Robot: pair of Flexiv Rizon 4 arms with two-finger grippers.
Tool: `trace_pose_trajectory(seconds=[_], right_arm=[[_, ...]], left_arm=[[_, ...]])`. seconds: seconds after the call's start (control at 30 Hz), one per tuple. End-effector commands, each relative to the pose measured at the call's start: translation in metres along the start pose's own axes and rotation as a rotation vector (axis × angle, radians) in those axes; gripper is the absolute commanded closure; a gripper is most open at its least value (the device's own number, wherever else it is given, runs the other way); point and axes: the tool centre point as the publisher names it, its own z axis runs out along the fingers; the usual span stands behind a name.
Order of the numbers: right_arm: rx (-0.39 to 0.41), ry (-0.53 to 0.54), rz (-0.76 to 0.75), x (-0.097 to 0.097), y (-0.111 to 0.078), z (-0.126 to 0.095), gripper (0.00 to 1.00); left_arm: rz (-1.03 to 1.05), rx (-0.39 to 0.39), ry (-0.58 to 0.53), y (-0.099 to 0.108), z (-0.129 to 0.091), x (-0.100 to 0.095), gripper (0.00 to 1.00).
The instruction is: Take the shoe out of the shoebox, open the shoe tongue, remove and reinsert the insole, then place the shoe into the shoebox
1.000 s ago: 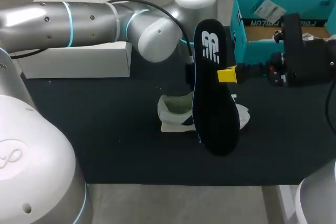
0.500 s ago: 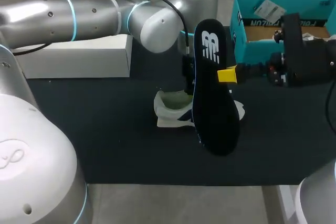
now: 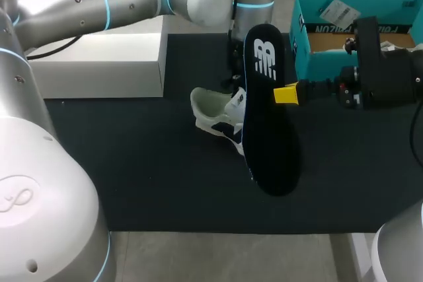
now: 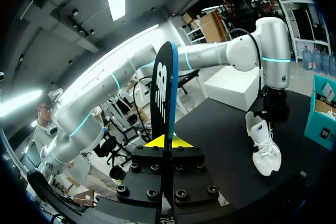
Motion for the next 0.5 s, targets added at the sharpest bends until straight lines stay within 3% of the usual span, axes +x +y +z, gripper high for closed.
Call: trace_pose_trajectory(seconds=[0.03, 0.3, 0.5], right_arm=[[0.002, 0.0, 0.002, -0.001, 0.001, 0.005, 1.0], [0.002, 0.0, 0.002, -0.001, 0.001, 0.005, 1.0], [0.002, 0.0, 0.002, -0.001, 0.001, 0.005, 1.0]], left_arm=[[0.95, -0.076, 0.001, 0.002, -0.026, 0.014, 1.0], [1.268, -0.338, -0.062, 0.0, -0.032, 0.025, 1.0], [1.425, -0.418, -0.022, -0.002, -0.019, 0.019, 1.0]])
